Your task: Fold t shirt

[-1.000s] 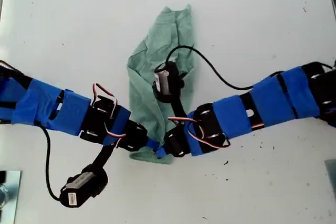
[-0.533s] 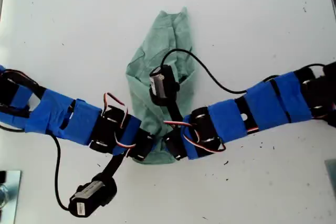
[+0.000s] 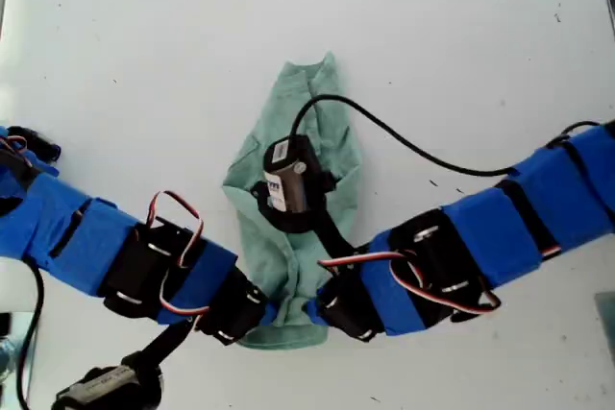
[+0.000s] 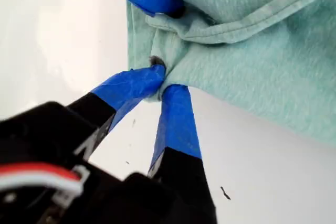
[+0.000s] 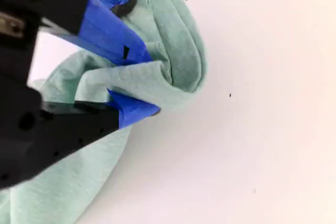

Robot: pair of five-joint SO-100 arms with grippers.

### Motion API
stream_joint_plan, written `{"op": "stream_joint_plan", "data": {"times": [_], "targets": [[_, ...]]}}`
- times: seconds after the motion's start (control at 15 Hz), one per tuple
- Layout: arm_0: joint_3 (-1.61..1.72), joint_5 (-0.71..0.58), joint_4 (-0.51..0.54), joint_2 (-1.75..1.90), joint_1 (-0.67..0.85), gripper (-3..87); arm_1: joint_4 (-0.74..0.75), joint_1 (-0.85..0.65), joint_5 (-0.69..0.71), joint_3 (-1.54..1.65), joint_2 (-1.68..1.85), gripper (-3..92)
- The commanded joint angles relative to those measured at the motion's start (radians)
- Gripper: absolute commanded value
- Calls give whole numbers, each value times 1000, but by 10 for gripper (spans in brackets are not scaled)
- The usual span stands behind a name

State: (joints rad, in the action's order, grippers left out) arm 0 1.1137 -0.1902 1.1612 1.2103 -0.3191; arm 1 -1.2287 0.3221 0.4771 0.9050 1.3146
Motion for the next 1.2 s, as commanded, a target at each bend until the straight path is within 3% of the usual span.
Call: {"op": "stream_joint_plan", "data": {"times": [0.0,0.4,0.6,0.67,0.73,0.8,0.93,1.0,1.13], "targets": [[-40,-17,-28,121,-11,-2,32,-8,21,-3,109,24],[-28,-207,129,172,347,-2,-181,-339,38,61,198,24],[-28,-339,144,179,512,-2,-250,-505,34,204,339,24],[-26,-356,149,186,548,23,-184,-555,49,319,407,24],[-23,-376,149,192,574,185,-34,-601,106,463,480,37],[-17,-397,152,207,600,305,23,-634,112,554,537,153],[52,-403,167,287,698,388,109,-764,158,753,690,431],[112,-393,164,354,778,396,149,-851,176,857,792,388],[353,-362,71,563,966,393,189,-1049,87,1150,1068,340]]}}
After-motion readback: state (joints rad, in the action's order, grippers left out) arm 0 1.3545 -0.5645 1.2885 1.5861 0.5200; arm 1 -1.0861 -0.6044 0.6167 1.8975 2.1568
